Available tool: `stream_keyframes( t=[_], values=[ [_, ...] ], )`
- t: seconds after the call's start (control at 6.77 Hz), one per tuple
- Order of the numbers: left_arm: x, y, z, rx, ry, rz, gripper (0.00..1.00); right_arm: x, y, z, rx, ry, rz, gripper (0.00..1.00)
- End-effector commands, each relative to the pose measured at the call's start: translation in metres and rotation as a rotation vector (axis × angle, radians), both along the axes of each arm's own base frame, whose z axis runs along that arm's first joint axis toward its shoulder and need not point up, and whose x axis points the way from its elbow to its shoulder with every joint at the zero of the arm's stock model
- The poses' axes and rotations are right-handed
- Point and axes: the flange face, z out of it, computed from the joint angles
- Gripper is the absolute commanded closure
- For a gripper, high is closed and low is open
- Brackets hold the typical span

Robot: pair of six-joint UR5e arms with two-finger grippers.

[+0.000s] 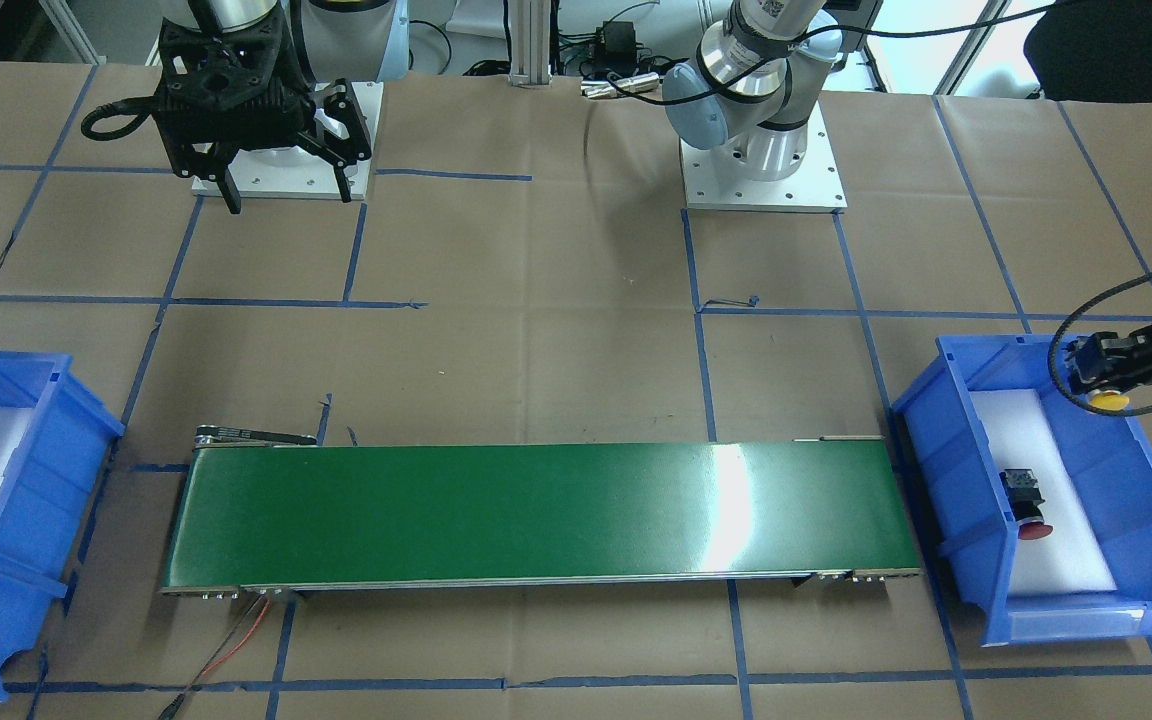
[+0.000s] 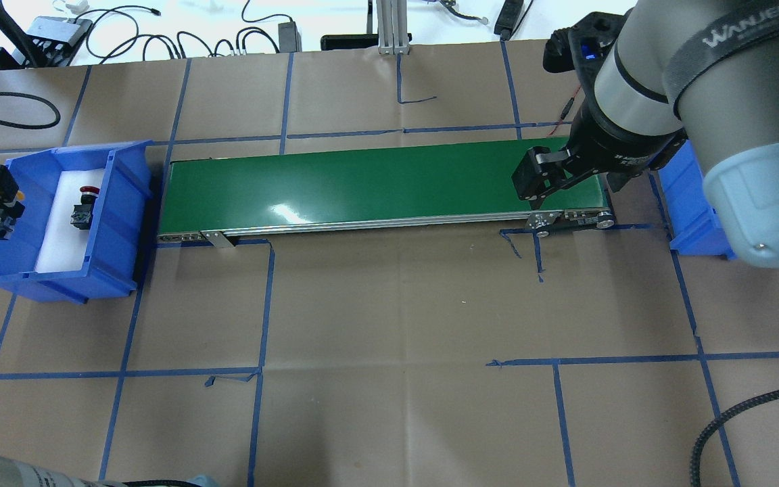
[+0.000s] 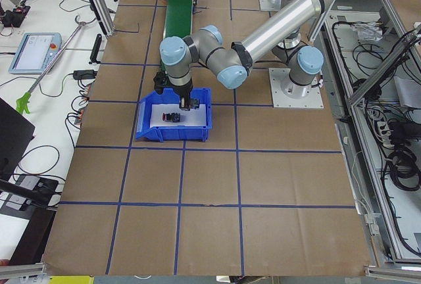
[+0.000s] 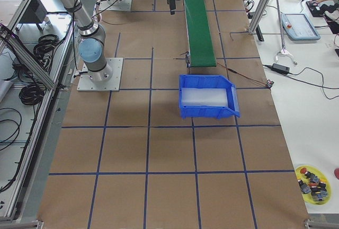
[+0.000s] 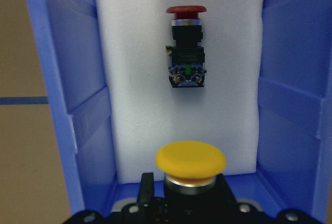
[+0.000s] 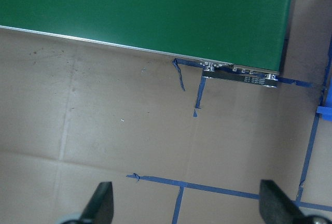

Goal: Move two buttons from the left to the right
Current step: 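Close the left gripper on the yellow button and lift it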

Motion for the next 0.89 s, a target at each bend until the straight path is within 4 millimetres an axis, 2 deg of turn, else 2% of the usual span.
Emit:
stream_keyframes(
  t=[0.0, 0.15, 0.44, 0.59, 0.74],
  values=[
    [-0.018, -0.024, 0.03, -0.007, -0.005, -0.016, 0.95, 0.001, 0.0, 0.0, 0.0, 0.0, 0.001, 0.0],
    [-0.059, -0.04, 0.037, -0.024, -0.024, -0.062, 0.95, 0.0, 0.0, 0.0, -0.001, 0.0, 0.0, 0.0],
    [-0.161, -0.064, 0.034, -0.032, -0.031, -0.009, 0.95, 0.0, 0.0, 0.0, -0.001, 0.0, 0.0, 0.0],
    [-0.212, -0.072, 0.027, -0.026, -0.038, 0.0, 0.95, 0.0, 0.0, 0.0, -0.001, 0.0, 0.0, 0.0],
    [-0.246, -0.078, 0.012, -0.042, -0.048, 0.001, 0.94, 0.0, 0.0, 0.0, 0.0, 0.0, 0.0, 0.0]
  ],
)
